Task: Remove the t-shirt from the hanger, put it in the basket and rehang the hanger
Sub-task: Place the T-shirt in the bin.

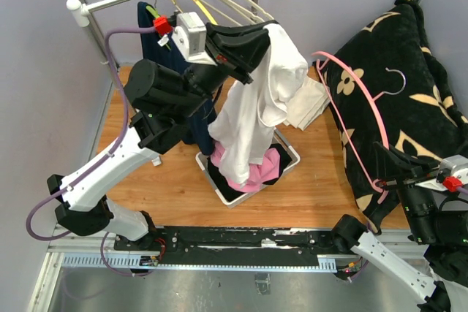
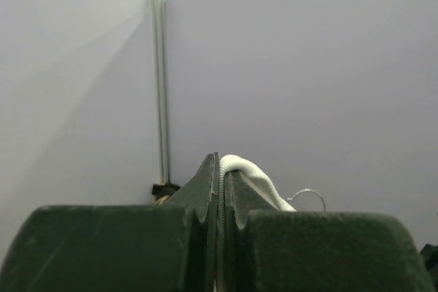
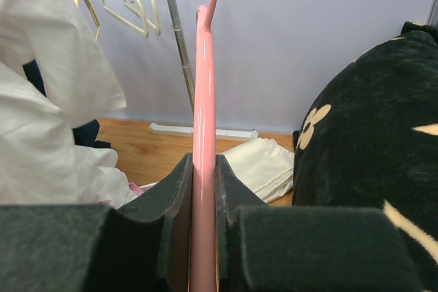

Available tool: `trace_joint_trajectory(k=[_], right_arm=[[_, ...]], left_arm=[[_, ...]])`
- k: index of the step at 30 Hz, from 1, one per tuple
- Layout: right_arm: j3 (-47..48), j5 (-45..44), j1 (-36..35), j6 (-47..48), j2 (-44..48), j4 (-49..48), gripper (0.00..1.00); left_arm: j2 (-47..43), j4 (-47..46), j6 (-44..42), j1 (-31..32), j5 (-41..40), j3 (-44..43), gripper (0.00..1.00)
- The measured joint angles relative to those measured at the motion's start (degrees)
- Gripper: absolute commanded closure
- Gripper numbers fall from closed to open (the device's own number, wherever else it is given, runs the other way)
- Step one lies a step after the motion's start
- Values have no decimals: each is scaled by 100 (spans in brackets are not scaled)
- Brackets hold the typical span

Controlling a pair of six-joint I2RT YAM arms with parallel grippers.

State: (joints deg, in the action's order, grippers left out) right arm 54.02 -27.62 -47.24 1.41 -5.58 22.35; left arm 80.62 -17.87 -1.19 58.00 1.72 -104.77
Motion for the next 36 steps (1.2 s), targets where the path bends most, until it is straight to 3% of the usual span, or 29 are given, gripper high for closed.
trace_joint_trajectory(k=[12,25,36], right_arm=[[-44,0,0,11,-24,-33,99],[-157,50,0,4,-299,-138,99],[-345,144,0,-17,-654,-323,99]], left_arm=[[-946,363,463,76,-393,1698,100],[-1847,258,284,295,-2116,4358,100],[-2367,227,304,463,-2870,5515,99]])
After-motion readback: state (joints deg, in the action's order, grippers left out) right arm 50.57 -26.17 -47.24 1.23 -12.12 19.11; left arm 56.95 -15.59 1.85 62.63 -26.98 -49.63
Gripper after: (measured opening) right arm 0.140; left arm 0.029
